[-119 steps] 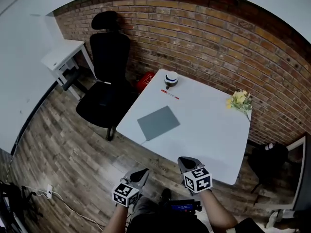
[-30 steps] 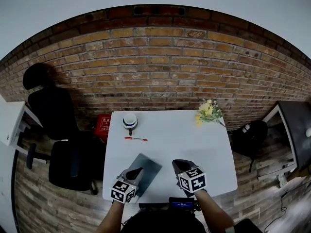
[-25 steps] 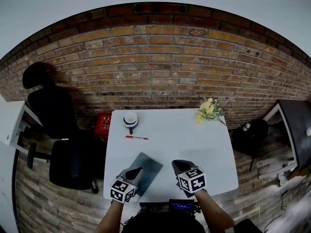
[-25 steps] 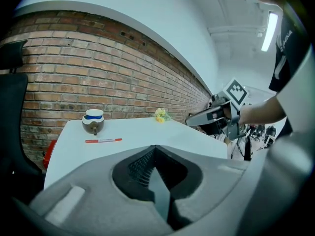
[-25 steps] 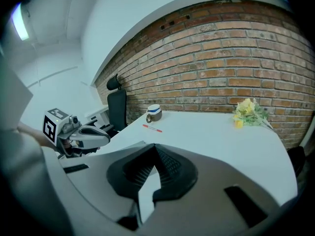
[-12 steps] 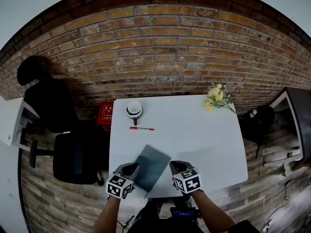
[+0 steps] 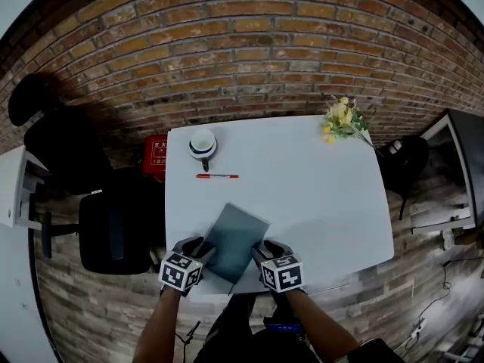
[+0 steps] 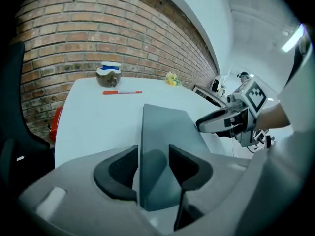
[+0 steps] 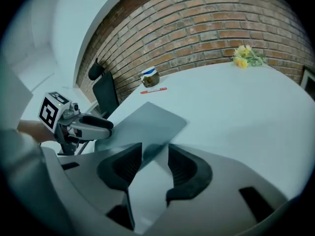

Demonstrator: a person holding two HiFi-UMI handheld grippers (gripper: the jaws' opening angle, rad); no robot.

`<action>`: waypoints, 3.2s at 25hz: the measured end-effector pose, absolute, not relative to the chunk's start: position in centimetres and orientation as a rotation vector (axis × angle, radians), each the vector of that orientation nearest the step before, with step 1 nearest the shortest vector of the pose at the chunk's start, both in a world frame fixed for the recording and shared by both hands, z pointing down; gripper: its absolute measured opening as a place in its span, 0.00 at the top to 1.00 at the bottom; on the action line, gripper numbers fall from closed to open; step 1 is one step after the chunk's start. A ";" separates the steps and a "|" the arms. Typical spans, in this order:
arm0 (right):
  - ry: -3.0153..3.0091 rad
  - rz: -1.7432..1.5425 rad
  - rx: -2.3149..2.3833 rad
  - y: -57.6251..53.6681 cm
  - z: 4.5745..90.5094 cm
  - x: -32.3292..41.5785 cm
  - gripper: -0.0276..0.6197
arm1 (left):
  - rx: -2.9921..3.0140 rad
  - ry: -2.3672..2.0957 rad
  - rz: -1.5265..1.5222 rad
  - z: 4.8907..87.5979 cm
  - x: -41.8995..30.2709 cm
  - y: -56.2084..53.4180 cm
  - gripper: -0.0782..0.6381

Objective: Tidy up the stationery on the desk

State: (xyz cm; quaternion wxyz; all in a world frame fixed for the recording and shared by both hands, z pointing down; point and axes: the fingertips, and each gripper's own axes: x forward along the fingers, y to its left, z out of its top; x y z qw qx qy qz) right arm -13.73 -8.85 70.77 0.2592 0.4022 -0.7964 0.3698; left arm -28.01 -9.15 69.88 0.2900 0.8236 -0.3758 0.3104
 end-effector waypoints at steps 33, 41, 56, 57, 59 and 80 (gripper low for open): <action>-2.073 0.845 1.157 -14.8 71.0 -3.7 0.72 | 2.006 -1.086 0.613 70.9 -16.2 -11.1 0.69; -2.076 0.735 1.148 -19.5 70.8 1.4 0.74 | 1.956 -1.100 0.534 70.9 -10.2 -13.1 0.71; -2.156 0.684 1.120 -19.8 68.0 3.5 0.81 | 2.008 -1.054 0.517 69.1 -10.5 -12.4 0.71; -2.162 0.670 1.122 -19.2 67.3 3.9 0.83 | 2.025 -1.048 0.486 68.4 -10.7 -12.0 0.72; -2.172 0.656 1.135 -17.9 65.9 4.6 0.89 | 2.077 -1.030 0.438 66.8 -10.9 -11.2 0.78; -2.168 0.763 1.219 -13.0 64.0 5.9 0.94 | 2.208 -0.930 0.534 65.3 -11.3 -8.5 0.87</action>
